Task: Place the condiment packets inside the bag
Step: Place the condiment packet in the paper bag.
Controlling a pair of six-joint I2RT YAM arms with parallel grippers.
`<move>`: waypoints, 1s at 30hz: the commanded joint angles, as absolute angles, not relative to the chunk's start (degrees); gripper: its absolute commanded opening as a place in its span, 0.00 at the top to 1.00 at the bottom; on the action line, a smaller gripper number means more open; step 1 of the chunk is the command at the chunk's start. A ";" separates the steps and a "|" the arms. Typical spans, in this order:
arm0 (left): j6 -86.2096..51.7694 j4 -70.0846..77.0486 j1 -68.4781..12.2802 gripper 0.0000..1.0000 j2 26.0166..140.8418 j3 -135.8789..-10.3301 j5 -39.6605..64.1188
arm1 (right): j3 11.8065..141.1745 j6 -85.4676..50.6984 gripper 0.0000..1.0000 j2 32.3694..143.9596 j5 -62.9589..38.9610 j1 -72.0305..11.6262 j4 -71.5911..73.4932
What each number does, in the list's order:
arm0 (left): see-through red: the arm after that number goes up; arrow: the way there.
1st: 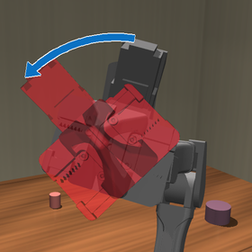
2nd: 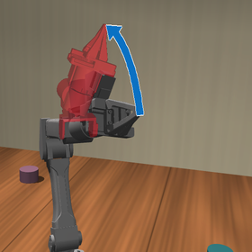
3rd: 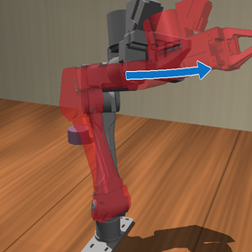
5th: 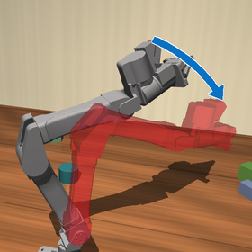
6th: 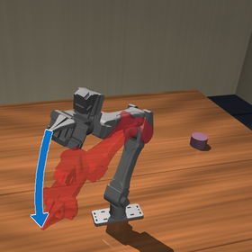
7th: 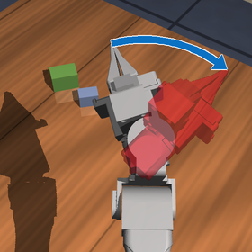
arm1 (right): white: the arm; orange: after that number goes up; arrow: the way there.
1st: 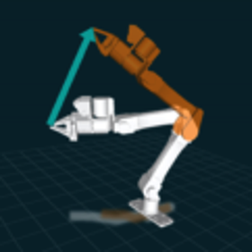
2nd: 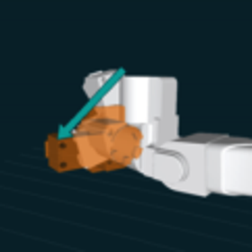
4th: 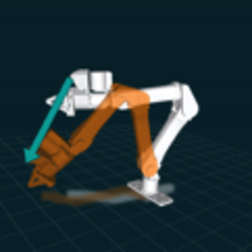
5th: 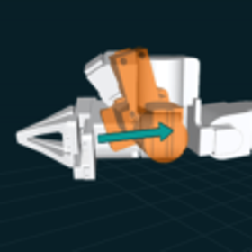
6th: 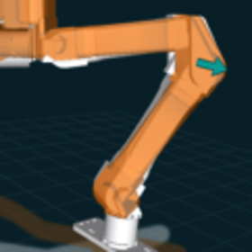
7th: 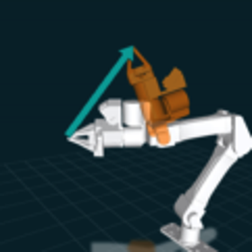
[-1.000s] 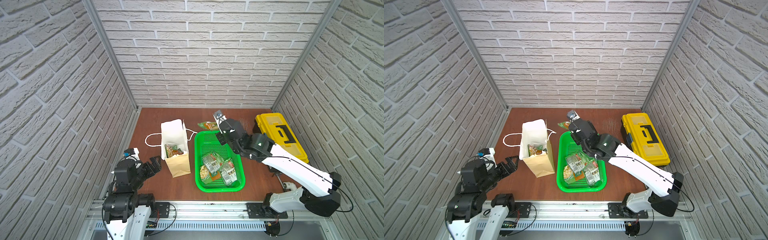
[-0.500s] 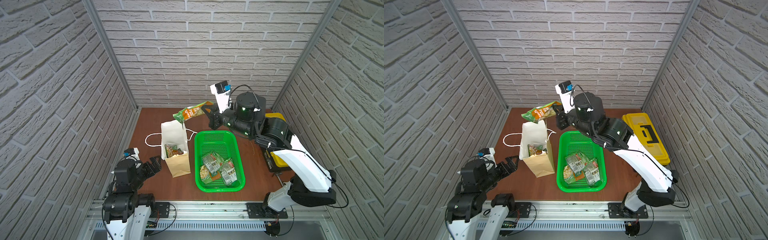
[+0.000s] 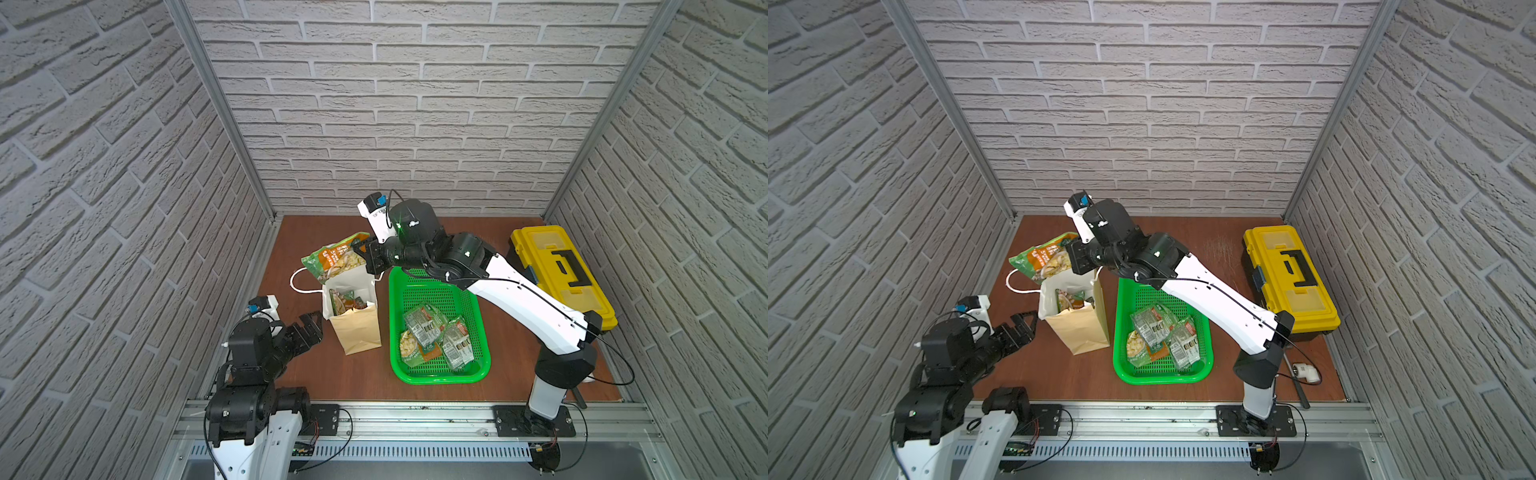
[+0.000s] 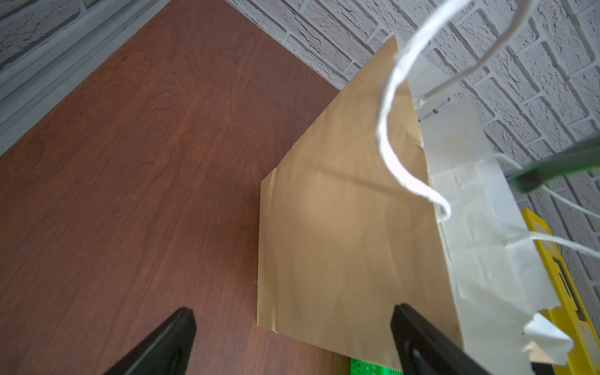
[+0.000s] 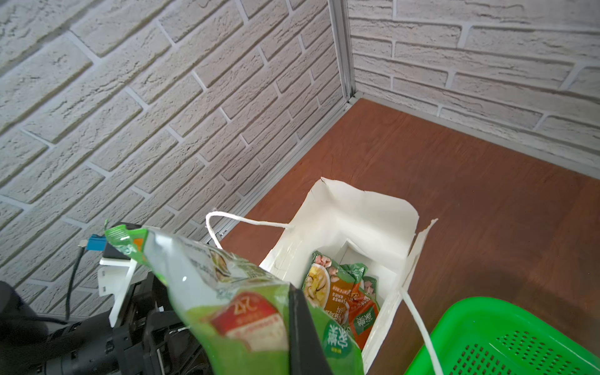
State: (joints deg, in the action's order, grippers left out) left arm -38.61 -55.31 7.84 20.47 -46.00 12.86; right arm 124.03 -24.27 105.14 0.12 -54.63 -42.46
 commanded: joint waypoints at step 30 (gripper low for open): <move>-37.79 -53.27 8.27 0.02 20.37 -46.24 13.28 | 122.38 -22.25 0.30 102.35 3.00 -56.35 -46.00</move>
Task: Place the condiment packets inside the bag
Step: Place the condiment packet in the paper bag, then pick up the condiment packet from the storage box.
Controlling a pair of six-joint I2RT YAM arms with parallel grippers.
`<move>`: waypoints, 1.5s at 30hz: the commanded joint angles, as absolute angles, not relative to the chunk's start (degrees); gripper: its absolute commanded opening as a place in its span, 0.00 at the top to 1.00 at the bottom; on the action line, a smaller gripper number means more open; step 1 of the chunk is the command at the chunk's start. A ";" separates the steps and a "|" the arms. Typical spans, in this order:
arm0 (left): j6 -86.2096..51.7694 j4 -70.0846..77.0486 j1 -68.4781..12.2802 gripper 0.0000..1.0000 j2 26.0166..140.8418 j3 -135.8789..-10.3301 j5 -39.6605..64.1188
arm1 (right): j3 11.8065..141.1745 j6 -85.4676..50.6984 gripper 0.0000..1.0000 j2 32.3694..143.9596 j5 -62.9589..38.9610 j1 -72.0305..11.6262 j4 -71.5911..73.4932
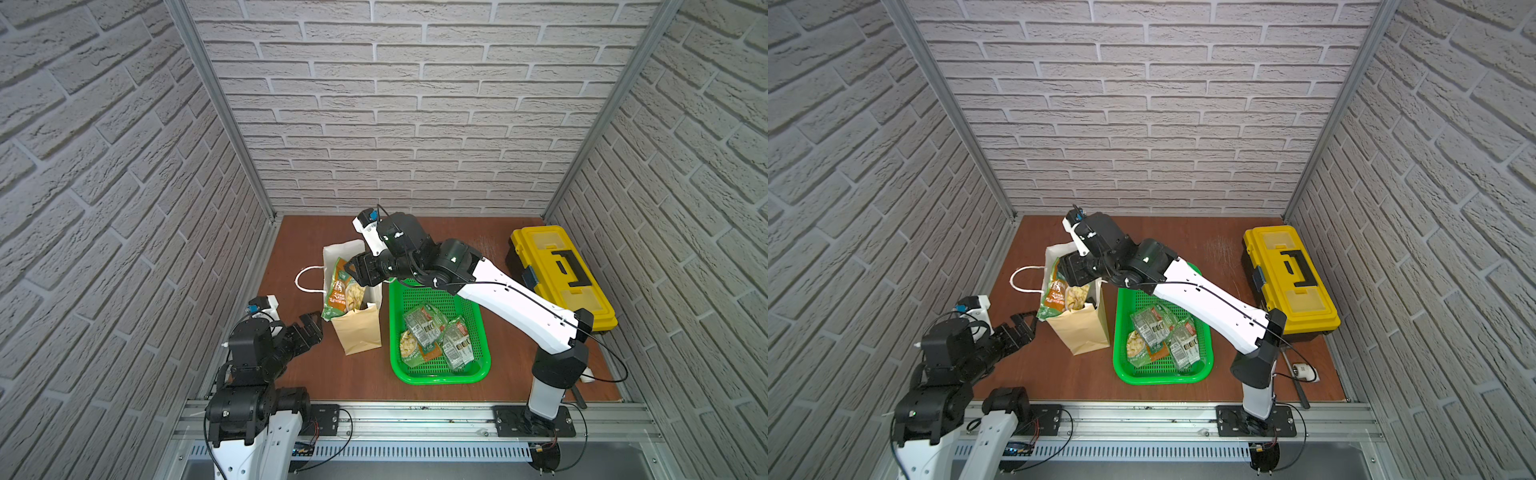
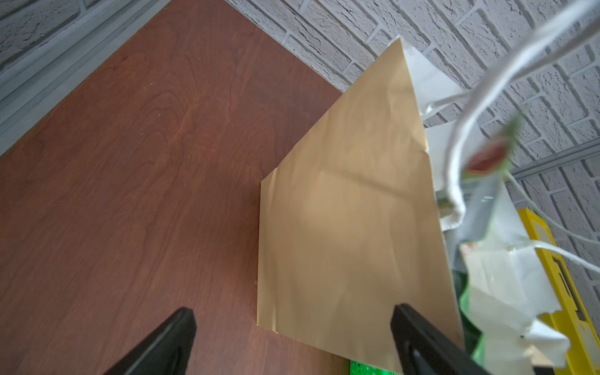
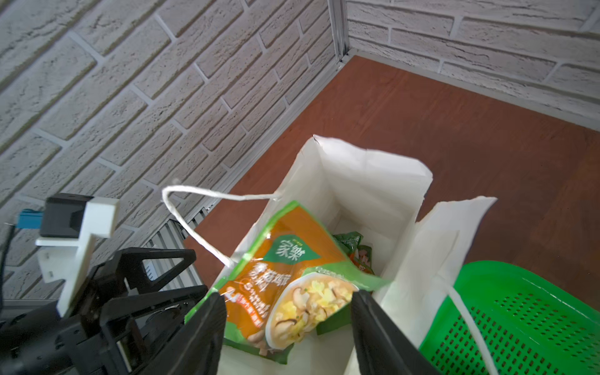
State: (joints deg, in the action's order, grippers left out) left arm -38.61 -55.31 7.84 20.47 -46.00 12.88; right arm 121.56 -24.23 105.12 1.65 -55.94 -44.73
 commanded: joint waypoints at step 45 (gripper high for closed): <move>-31.63 -54.14 8.27 0.02 25.09 -51.41 10.30 | 61.61 -31.01 0.38 98.80 18.84 -55.58 -37.99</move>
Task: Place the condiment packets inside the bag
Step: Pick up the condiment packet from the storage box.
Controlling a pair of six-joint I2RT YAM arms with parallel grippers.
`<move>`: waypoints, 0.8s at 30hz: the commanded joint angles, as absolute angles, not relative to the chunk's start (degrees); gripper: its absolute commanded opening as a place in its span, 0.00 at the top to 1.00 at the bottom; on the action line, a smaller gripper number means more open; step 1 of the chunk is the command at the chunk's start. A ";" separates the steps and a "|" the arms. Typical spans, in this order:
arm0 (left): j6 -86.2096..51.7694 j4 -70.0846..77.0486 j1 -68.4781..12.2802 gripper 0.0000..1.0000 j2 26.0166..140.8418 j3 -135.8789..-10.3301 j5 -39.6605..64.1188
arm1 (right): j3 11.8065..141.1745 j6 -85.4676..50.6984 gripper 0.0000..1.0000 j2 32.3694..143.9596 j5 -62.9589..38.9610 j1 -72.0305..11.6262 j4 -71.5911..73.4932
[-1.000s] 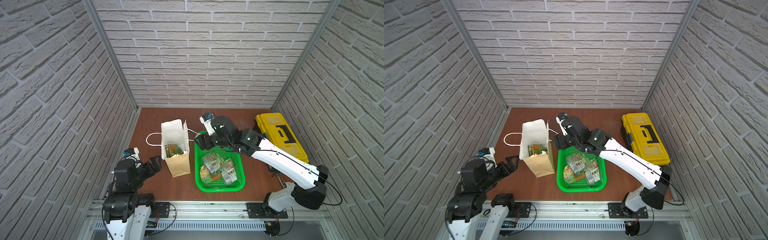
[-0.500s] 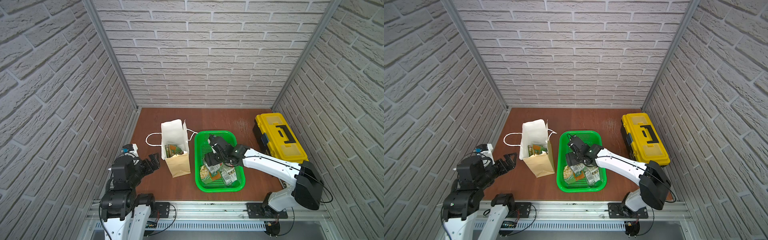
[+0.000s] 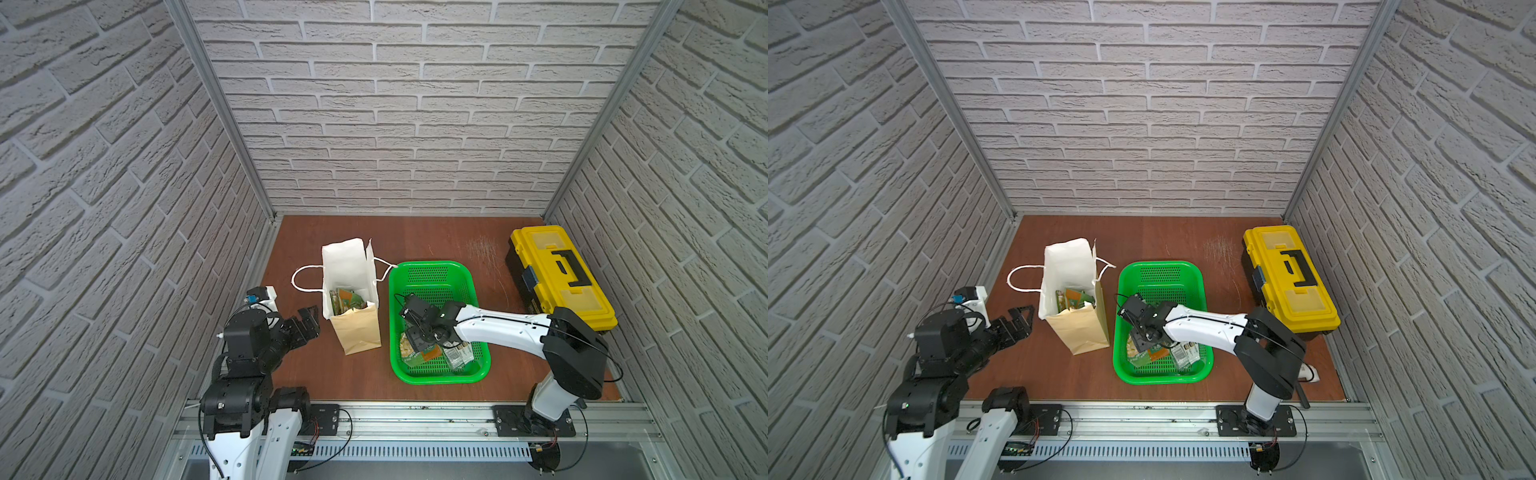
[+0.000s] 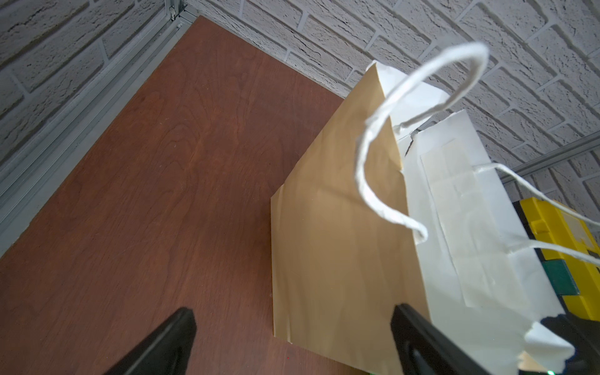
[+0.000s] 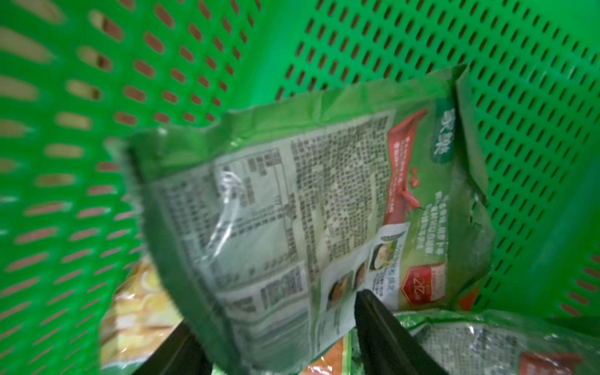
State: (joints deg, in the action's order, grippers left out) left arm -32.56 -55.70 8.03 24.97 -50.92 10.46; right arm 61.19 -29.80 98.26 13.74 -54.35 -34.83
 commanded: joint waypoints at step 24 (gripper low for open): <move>-31.90 -53.64 8.27 0.02 24.52 -50.89 10.46 | 83.14 -19.16 0.97 73.40 20.79 -57.68 -38.19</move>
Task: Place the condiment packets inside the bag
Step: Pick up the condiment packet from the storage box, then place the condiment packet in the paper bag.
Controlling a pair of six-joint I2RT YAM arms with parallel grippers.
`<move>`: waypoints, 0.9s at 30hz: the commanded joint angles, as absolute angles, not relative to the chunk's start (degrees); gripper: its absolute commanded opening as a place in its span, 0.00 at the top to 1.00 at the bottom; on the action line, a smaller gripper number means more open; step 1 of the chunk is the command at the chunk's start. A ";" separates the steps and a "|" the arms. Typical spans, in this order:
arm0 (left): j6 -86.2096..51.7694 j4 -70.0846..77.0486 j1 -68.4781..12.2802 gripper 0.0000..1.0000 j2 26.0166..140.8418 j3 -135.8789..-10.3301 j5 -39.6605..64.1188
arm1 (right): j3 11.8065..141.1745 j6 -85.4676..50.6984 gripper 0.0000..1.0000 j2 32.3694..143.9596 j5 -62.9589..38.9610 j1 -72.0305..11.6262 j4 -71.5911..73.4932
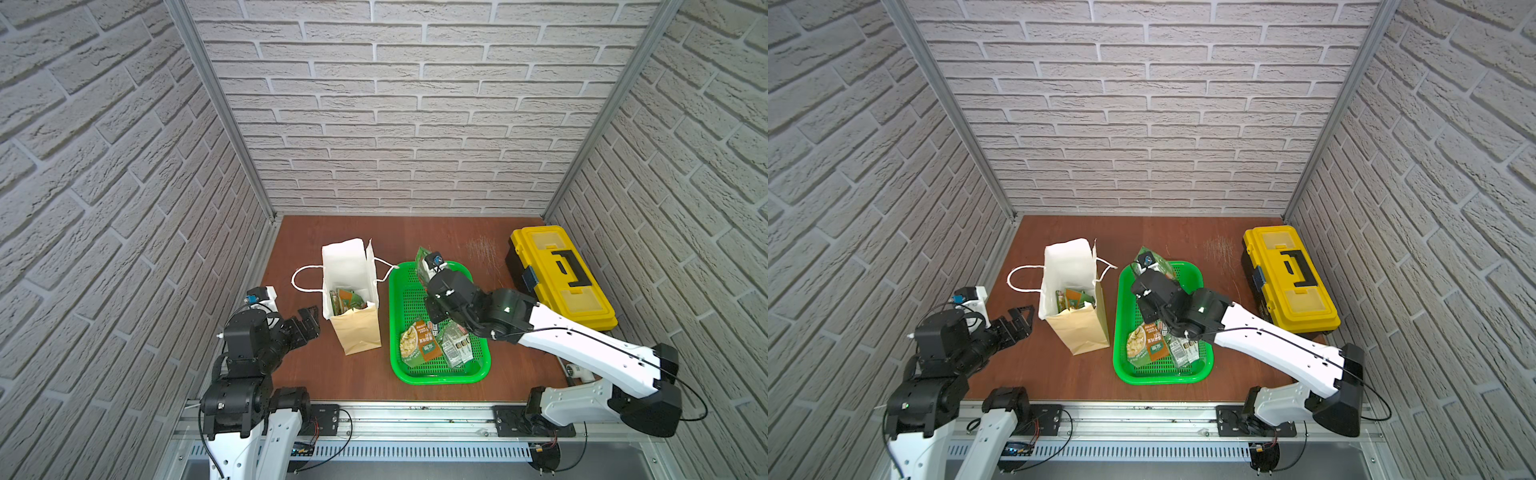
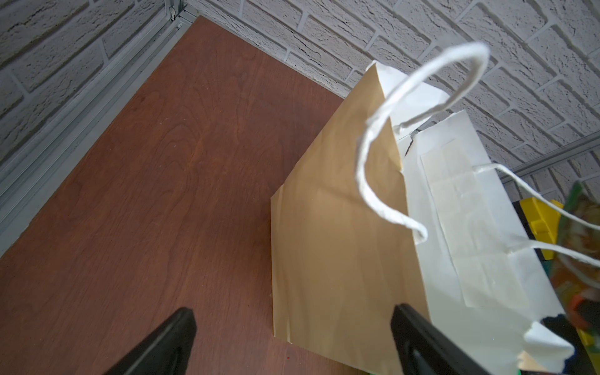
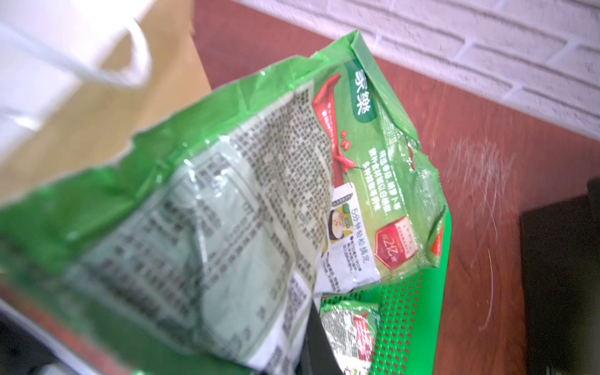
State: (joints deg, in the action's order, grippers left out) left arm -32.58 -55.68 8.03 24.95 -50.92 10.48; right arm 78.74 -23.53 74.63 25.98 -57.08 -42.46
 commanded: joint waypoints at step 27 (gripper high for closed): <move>-32.01 -54.58 8.09 0.02 23.05 -51.28 9.57 | 94.12 -39.45 0.97 94.66 -22.82 -57.25 -10.68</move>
